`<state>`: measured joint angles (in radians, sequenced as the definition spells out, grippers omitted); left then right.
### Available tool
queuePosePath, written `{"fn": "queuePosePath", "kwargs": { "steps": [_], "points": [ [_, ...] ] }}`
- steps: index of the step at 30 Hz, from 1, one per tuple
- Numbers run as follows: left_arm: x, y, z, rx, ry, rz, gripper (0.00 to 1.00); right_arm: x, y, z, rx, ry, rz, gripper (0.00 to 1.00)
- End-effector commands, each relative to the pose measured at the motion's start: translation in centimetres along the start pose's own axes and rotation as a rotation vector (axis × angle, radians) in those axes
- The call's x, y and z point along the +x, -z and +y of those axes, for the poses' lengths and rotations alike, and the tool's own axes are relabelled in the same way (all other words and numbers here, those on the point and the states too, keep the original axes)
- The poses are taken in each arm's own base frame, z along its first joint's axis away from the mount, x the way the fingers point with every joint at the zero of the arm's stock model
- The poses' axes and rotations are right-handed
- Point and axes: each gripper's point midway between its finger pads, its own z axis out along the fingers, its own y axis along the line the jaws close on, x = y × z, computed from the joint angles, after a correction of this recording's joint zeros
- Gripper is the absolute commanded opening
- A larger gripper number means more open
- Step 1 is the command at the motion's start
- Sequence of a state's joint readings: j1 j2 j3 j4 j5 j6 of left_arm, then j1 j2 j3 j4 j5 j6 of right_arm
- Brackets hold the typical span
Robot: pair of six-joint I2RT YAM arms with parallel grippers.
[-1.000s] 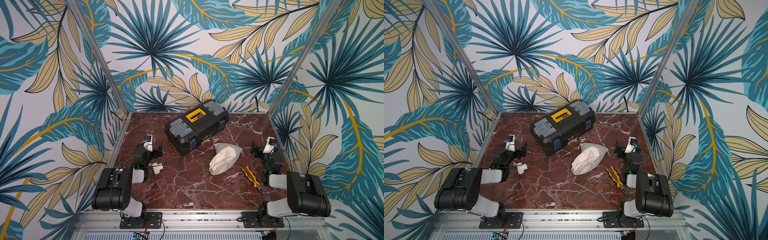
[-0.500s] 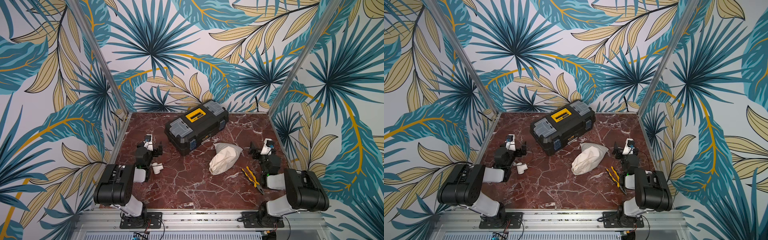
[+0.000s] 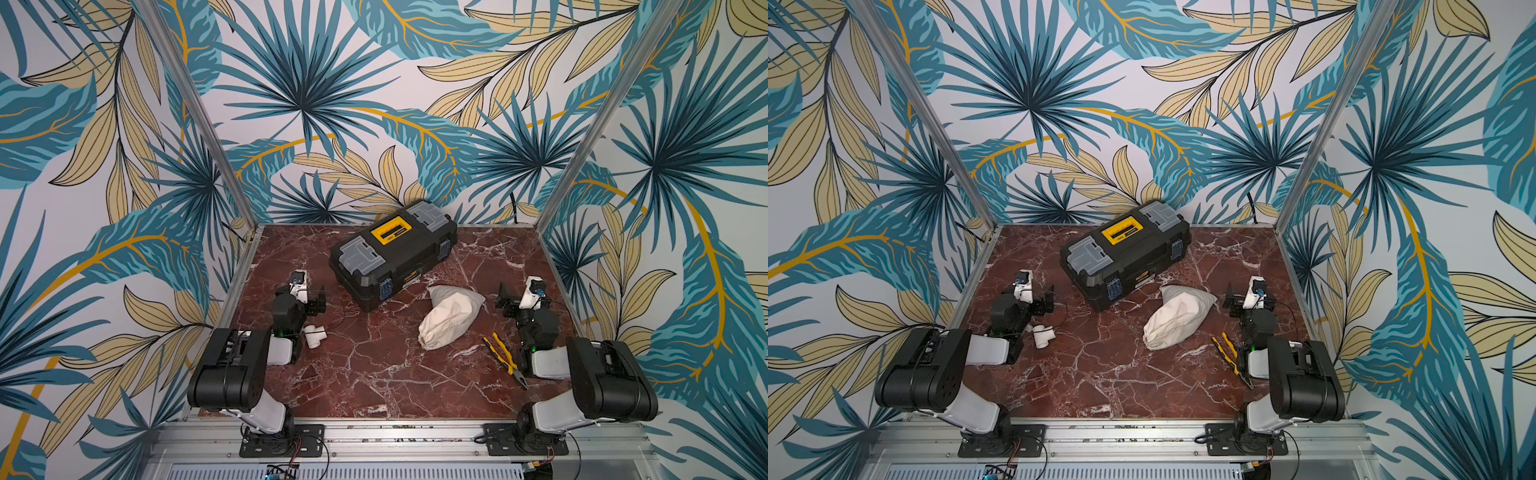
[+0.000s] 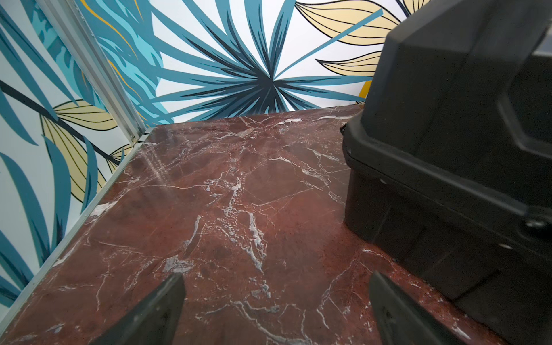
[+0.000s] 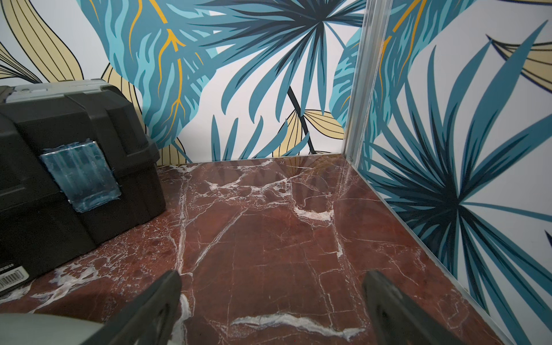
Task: Close the soil bag
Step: Reset both arms
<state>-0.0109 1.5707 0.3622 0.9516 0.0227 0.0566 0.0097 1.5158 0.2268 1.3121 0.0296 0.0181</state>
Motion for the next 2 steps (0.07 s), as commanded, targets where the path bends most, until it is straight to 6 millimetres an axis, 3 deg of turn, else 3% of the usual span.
{"fn": "queuePosePath", "kwargs": {
  "steps": [1, 2],
  "points": [
    [-1.06, -0.19, -0.19, 0.007, -0.012, -0.025, 1.00, -0.22, 0.20, 0.00, 0.007, 0.012, -0.018, 0.99],
    [-1.04, -0.16, -0.09, 0.003, -0.012, -0.025, 1.00, -0.19, 0.20, -0.01, 0.007, 0.011, -0.017, 0.99]
  ]
}}
